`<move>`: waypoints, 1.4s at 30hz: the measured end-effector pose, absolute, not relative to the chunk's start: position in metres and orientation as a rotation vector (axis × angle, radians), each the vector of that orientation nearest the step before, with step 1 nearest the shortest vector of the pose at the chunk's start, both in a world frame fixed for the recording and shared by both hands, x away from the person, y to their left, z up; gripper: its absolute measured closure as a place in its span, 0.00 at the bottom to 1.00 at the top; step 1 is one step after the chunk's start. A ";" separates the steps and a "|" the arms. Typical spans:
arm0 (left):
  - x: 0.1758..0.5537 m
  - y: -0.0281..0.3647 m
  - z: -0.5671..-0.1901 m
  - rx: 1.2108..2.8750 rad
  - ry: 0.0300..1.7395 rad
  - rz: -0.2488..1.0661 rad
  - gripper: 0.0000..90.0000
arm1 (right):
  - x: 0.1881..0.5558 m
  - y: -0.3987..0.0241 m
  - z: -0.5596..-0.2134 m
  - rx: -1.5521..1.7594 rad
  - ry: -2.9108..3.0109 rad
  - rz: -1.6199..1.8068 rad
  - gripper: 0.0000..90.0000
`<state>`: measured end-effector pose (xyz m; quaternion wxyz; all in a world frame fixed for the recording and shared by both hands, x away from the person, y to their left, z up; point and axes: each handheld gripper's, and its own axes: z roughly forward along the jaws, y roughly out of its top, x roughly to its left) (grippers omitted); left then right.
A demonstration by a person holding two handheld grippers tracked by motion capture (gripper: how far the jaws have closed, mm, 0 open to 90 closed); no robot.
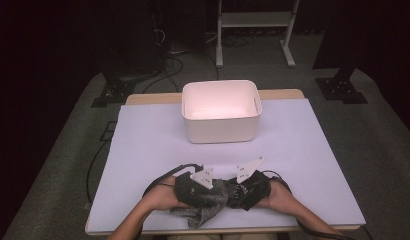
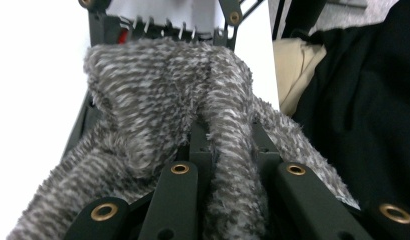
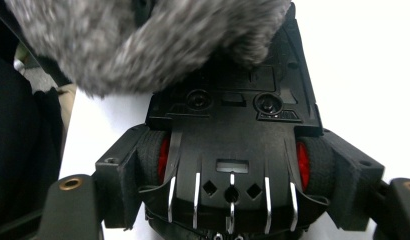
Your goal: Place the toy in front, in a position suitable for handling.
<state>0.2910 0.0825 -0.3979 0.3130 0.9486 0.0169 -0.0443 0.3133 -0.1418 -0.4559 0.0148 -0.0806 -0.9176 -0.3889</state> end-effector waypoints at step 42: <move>0.322 0.081 -0.402 2.546 0.130 -0.090 0.86 | 0.318 -0.180 -0.449 -0.272 -2.869 -1.198 0.23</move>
